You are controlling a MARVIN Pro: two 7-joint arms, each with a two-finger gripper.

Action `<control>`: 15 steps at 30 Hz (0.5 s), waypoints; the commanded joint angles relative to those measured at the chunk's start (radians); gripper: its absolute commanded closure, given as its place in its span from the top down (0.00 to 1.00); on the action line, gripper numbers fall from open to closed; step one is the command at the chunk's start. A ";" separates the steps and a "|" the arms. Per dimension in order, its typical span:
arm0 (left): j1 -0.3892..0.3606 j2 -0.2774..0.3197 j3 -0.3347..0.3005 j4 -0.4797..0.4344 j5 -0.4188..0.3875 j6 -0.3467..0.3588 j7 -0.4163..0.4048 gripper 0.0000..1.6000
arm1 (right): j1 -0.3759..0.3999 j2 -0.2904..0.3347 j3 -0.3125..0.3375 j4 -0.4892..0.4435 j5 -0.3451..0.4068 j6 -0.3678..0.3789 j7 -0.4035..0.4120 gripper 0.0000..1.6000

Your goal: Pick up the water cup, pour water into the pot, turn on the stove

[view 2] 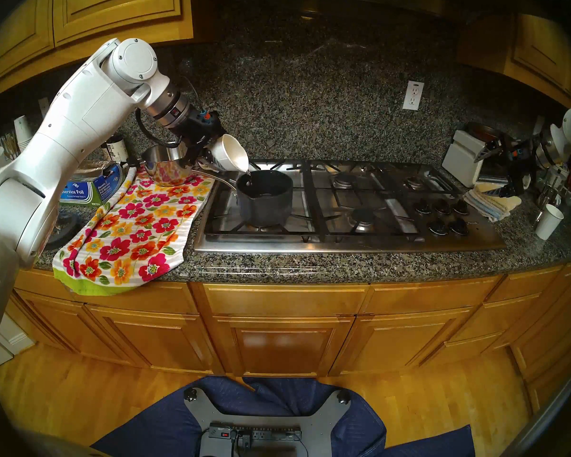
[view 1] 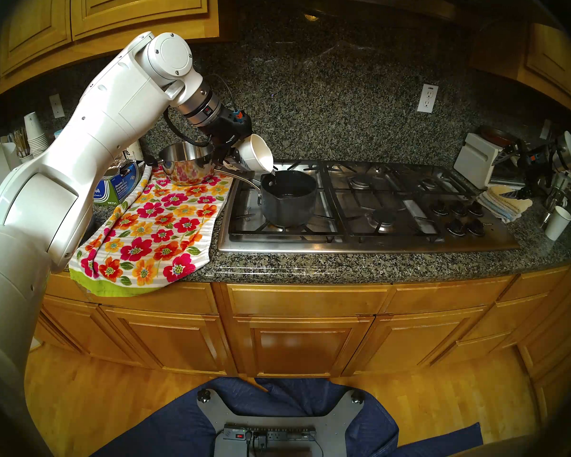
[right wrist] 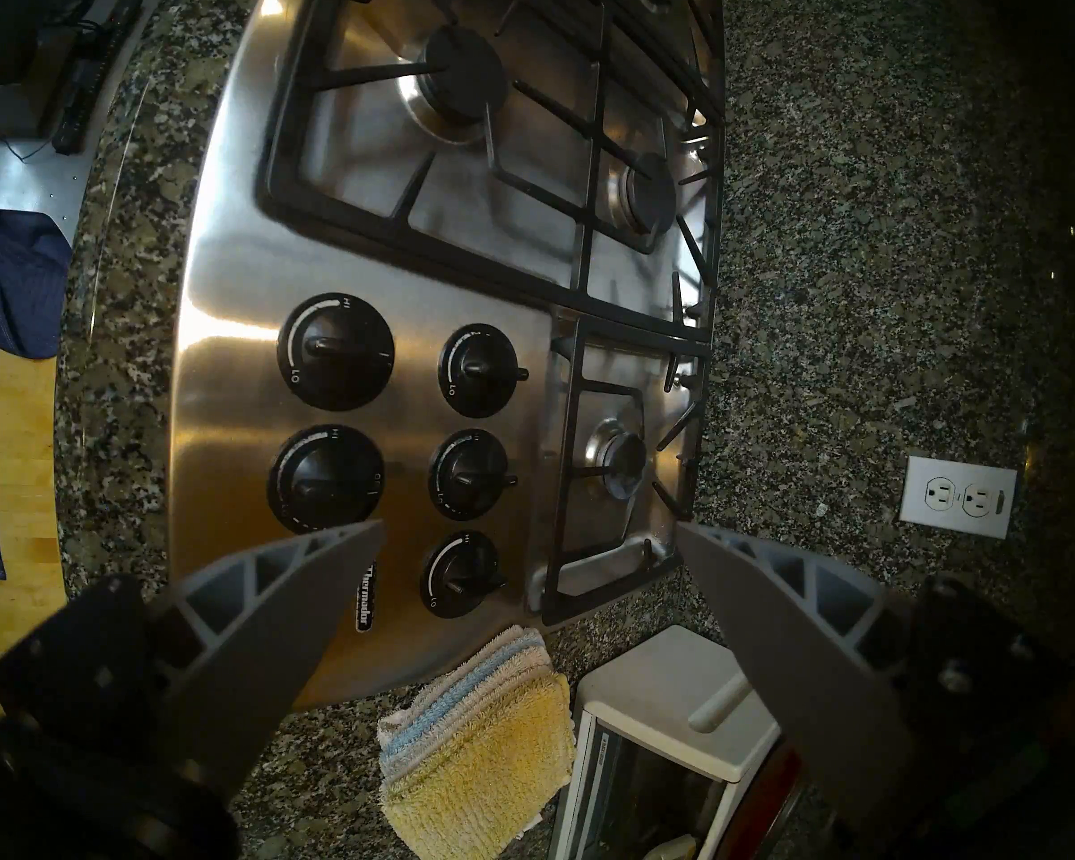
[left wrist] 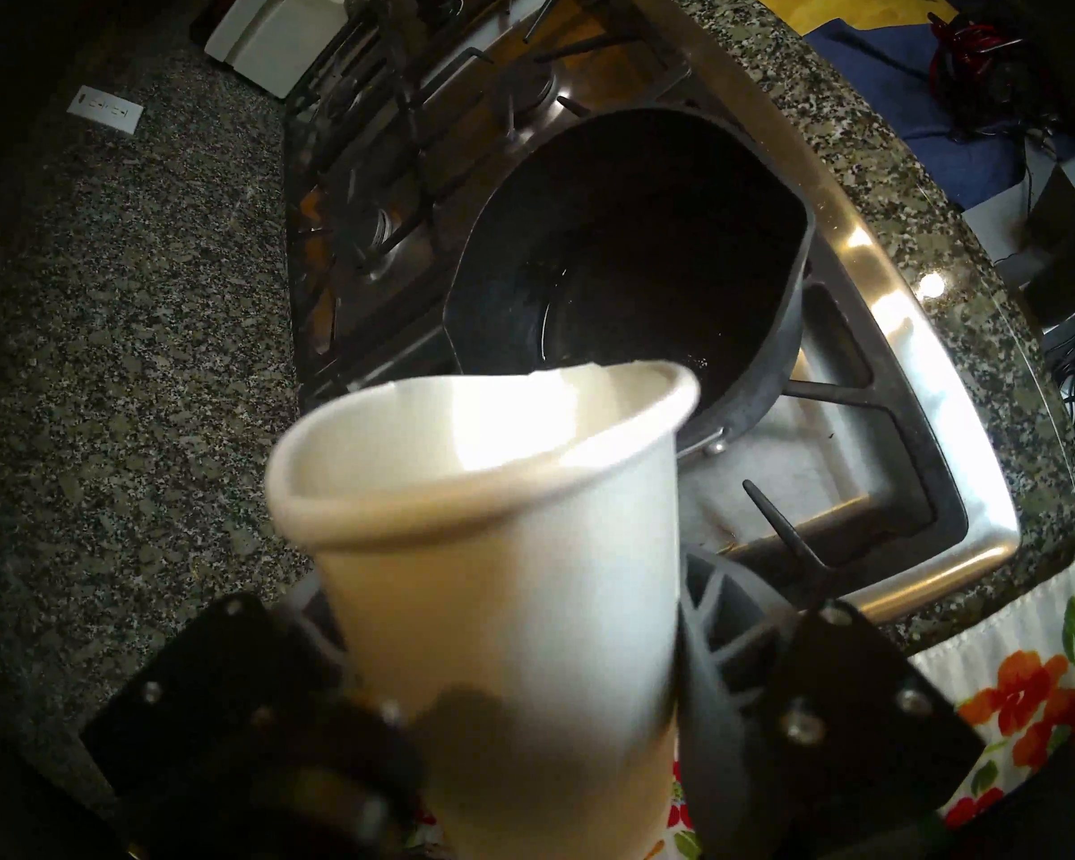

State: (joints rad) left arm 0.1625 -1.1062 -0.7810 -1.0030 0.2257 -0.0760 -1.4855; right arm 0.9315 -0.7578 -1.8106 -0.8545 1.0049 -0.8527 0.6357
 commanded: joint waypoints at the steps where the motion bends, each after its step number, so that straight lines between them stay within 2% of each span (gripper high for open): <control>1: -0.074 -0.007 0.013 -0.001 0.006 -0.023 0.002 0.31 | 0.027 -0.009 0.007 0.020 0.004 -0.001 -0.008 1.00; 15: -0.095 -0.022 0.041 0.011 0.022 -0.067 0.002 0.31 | 0.026 -0.009 0.007 0.020 0.004 -0.001 -0.008 1.00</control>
State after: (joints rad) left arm 0.1421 -1.1179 -0.7355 -0.9962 0.2408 -0.1241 -1.4855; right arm 0.9315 -0.7578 -1.8106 -0.8545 1.0049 -0.8527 0.6357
